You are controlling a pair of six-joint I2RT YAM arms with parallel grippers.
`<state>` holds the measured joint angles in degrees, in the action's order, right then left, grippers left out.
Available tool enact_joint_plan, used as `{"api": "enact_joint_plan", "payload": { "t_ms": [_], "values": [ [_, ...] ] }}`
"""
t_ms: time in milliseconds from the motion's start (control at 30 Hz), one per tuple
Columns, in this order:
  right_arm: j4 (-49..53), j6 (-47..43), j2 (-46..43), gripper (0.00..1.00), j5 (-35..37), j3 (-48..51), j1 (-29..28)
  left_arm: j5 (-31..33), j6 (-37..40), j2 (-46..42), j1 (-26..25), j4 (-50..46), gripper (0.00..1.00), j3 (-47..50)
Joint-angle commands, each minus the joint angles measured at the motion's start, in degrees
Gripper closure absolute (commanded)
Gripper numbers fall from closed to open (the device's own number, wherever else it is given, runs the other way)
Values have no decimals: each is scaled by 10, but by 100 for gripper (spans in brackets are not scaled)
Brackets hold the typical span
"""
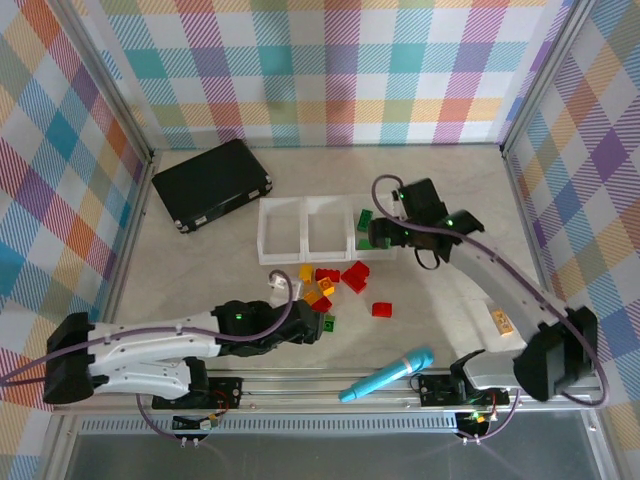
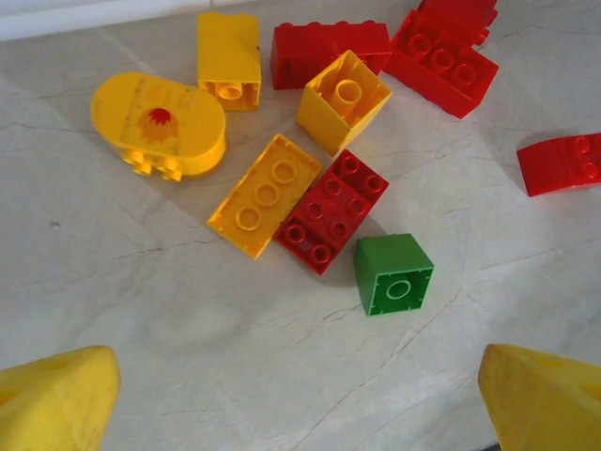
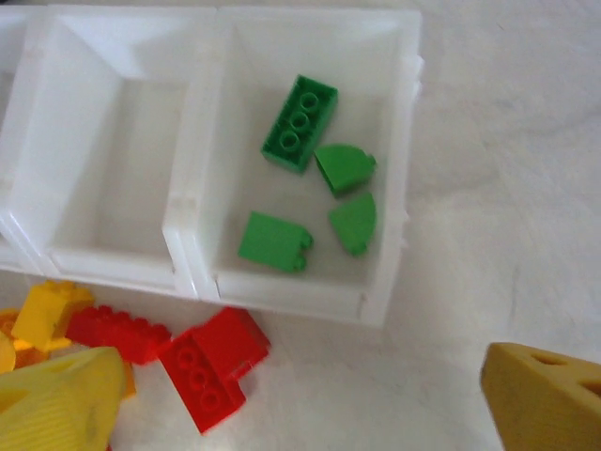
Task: Sort the legos into containers by color
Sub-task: Pick up the lego from the middle-left of the table.
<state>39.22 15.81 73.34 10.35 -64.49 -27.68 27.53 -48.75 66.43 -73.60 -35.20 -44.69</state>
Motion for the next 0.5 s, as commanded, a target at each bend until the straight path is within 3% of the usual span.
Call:
{"api": "enact_joint_plan", "payload": {
  "t_ms": [0,267,467],
  "values": [
    [32,10,-63,1,19,51,5,33,-74,47,-26,8,1,-37],
    [37,52,-216,1,16,159,12,-11,-146,188,-27,-21,0,-97],
    [39,69,-269,1,20,186,12,-27,-175,237,-24,-27,0,-115]
  ]
}}
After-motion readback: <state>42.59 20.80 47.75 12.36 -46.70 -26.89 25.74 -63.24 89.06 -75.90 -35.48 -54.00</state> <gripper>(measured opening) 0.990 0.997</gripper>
